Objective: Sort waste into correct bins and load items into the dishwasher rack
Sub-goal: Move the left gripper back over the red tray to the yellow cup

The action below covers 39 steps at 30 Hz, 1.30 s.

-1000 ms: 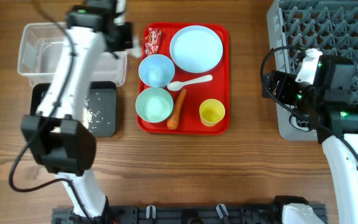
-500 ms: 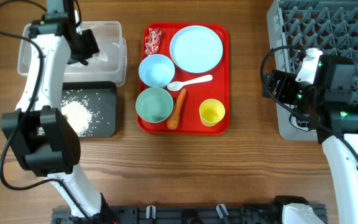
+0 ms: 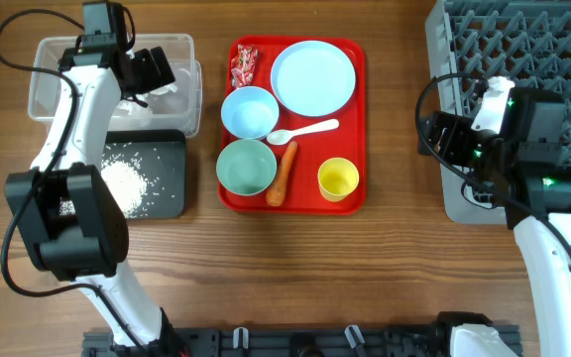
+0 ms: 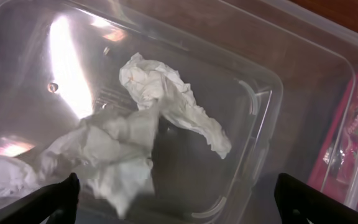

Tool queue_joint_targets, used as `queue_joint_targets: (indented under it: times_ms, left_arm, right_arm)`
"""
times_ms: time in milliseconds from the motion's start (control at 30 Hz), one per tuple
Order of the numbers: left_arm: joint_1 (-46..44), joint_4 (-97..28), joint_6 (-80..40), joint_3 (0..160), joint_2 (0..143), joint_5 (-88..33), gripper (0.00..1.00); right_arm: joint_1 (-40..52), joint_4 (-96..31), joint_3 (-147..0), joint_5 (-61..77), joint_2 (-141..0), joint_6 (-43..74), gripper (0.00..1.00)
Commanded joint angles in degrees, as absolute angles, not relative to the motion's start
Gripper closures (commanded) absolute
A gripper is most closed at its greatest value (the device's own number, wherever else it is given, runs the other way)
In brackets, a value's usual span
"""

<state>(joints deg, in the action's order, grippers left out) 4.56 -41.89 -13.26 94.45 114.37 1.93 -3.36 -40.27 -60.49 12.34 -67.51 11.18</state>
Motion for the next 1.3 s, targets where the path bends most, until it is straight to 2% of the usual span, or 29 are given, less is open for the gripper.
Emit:
queue_joint_targets:
  times_ms: [0, 133, 400, 567, 633, 800, 967, 1267]
  left_arm:
    - [4.12, -39.99, -13.72, 94.11, 114.32, -6.81, 0.00]
    - [2.44, -39.33, -9.19, 95.64, 113.25, -15.62, 0.00]
    - [-2.52, -39.27, -9.23, 98.17, 109.89, -5.06, 0.00]
    - [-2.79, -39.97, -8.91, 98.17, 109.60, -8.10, 0.00]
    - [-3.62, -39.86, -3.25, 98.19, 108.09, -12.08, 0.00]
    - [-7.27, -39.97, 0.75, 98.19, 101.97, -12.40, 0.00]
    - [-12.73, -42.89, 1.30, 98.17, 99.74, -12.38, 0.00]
    - [-16.73, -49.01, 0.62, 98.17, 100.55, -12.40, 0.00]
  right_arm:
    - [-3.22, -39.77, -61.78, 11.38, -67.79, 10.70, 0.00]
    - [-3.22, -39.48, -61.78, 11.38, -67.79, 14.61, 0.00]
    - [-3.22, -38.63, -61.78, 11.33, -67.79, 14.98, 0.00]
    - [-3.22, -38.52, -61.78, 11.35, -67.79, 14.98, 0.00]
    - [-3.22, -38.39, -61.78, 11.35, -67.79, 14.94, 0.00]
    - [-3.22, -38.35, -61.78, 11.38, -67.79, 14.83, 0.00]
    - [-3.22, -38.17, -61.78, 13.69, -67.79, 13.52, 0.00]
    - [-3.22, -38.59, -61.78, 16.80, -67.79, 11.53, 0.00]
